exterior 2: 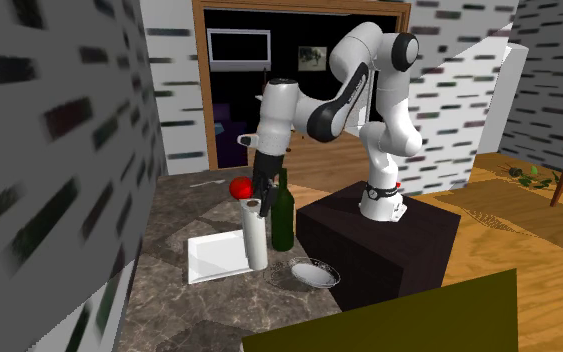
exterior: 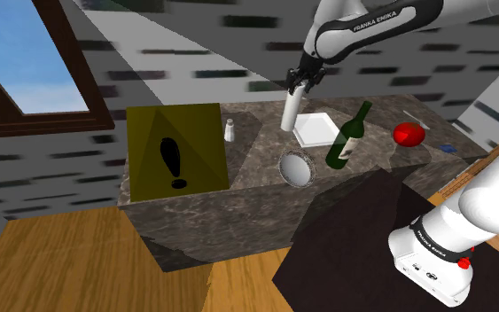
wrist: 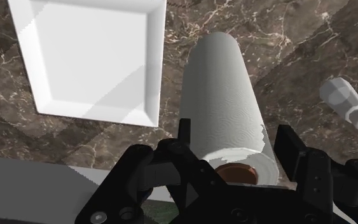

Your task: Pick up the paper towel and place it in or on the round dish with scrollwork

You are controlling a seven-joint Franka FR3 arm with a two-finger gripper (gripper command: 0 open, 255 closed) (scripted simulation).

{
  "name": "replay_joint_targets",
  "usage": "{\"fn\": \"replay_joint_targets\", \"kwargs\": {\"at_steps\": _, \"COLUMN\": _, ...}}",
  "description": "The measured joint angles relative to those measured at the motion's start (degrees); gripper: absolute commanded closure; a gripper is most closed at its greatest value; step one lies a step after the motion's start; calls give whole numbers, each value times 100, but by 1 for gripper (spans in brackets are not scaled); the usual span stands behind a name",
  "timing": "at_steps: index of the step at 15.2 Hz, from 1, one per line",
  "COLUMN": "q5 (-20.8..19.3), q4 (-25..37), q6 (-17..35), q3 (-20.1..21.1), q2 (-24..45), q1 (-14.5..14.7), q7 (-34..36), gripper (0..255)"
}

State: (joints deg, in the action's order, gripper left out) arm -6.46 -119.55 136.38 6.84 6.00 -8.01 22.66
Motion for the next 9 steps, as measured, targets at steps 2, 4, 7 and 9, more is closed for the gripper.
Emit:
{"fn": "replay_joint_targets", "kwargs": {"at_steps": 2, "q5": 41, "q4": -50, "q6": -136, "q3": 12, "q2": -187, "q1": 4, "q7": -17, "gripper": 255}}
{"fn": "replay_joint_targets", "kwargs": {"at_steps": 4, "q5": 99, "q4": -313, "q6": -250, "q3": 49, "q2": -563, "q1": 35, "q7": 9, "gripper": 255}}
{"fn": "replay_joint_targets", "kwargs": {"at_steps": 7, "q5": 180, "q4": -709, "q6": -413, "q3": 124, "q2": -1124, "q1": 114, "q7": 103, "gripper": 255}}
{"fn": "replay_joint_targets", "kwargs": {"at_steps": 9, "q5": 253, "q4": -1013, "q6": -549, "q3": 173, "q2": -1563, "q1": 174, "q7": 162, "gripper": 255}}
